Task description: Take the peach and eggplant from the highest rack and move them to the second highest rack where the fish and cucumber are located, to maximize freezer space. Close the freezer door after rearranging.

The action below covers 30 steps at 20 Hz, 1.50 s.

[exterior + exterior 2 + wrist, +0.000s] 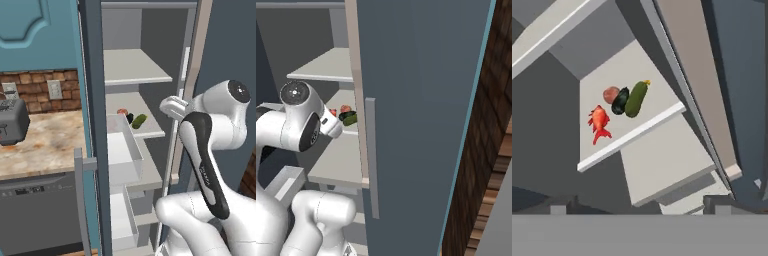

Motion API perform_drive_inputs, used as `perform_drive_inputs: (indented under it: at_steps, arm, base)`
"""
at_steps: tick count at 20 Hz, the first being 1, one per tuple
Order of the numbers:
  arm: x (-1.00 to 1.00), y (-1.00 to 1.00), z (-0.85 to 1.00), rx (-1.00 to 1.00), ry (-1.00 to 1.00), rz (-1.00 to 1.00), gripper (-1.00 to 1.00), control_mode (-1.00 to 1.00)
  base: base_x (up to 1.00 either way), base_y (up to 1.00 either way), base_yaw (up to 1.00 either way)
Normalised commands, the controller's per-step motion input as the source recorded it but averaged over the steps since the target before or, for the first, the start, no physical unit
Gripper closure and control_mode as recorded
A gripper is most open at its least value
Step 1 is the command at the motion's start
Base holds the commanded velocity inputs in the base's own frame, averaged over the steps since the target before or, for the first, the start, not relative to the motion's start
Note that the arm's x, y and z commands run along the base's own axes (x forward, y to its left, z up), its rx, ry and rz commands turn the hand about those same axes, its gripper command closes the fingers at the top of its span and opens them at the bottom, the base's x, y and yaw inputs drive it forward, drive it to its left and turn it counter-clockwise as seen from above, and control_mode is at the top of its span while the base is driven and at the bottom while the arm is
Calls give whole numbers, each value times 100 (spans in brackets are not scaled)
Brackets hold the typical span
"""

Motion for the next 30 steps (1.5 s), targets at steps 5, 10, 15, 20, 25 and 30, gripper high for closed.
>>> perform_drive_inputs:
  at_steps: [5,10,15,20,25,30]
  arm:
    - [-45,-11,0,-20,5,8,-100,-100]
    - [-19,-20,-4,-20,-1,7,-100,-100]
    - [3,-18,-11,0,0,1,-100,-100]
    - [-13,-2,-1,0,0,0,-100,100]
    - [0,0,0,0,0,0,-100,100]
    - [0,0,0,0,0,0,-100,100]
  base:
    - [0,0,0]
    - [0,0,0]
    - [0,0,0]
    - [-40,0,-1]
    - [-100,7,-7]
    - [-66,44,-13]
